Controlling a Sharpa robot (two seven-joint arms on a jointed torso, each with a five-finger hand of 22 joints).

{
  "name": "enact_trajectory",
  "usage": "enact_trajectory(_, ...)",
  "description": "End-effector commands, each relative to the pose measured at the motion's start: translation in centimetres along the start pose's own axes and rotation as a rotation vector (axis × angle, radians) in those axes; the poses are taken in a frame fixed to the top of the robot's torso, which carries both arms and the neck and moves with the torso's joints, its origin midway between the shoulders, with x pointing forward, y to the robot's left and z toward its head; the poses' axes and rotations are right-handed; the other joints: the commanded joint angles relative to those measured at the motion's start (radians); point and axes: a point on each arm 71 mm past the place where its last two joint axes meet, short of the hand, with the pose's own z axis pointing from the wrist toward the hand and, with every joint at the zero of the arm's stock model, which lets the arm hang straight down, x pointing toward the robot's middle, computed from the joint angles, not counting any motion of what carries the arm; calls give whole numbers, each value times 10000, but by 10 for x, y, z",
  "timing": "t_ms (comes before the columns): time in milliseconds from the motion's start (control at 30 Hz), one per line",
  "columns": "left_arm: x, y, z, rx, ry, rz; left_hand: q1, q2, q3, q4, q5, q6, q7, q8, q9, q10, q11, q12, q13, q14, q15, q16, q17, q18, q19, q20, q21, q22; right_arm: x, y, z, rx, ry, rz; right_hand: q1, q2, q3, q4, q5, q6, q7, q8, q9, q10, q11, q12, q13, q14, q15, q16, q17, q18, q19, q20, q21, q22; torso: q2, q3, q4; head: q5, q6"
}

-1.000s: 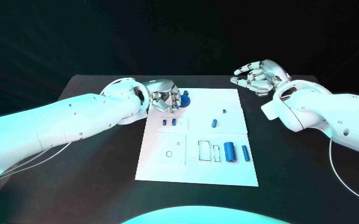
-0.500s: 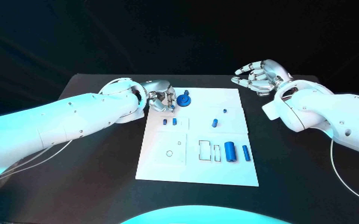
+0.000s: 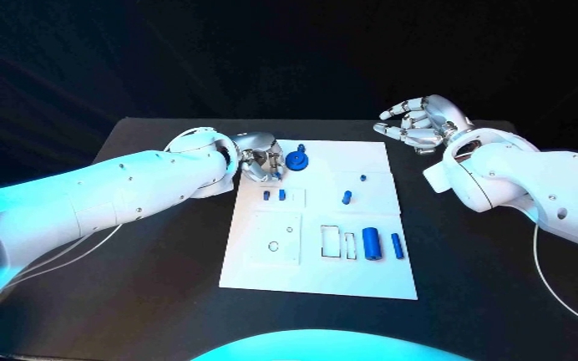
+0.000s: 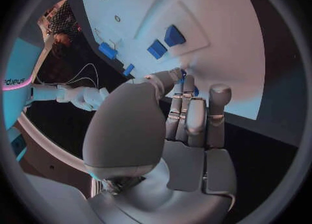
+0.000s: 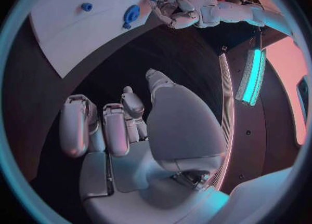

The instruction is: Assemble the parts on the task board

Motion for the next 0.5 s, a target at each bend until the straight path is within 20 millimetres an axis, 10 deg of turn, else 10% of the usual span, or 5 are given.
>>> enact_trajectory(33,3,-2,1,48,255,-122,-100,20,10,-71,17,59,2,3,13,83,-6,-48,-9,45,-19,42,5,-161,76,1,26,-9,1,1,0,-146,89,-22,56,1,59,-7,61,-35,-7,36,-17,-59,-10,-48,-3,489,-75,-25,507,137,-72,-11,-57,1540,0,-2,-7,-4,-10)
enact_trajectory(500,6,-1,1,-27,549,-136,-100,38,30,-94,21,82,-3,-3,26,108,-14,-66,-5,29,-23,32,-31,-161,74,2,23,-9,1,1,0,-141,77,-24,56,1,59,-7,61,-35,-7,36,-17,-59,-10,-48,-3,489,-75,-25,507,137,-72,-11,-57,1540,-1,4,3,-4,-31)
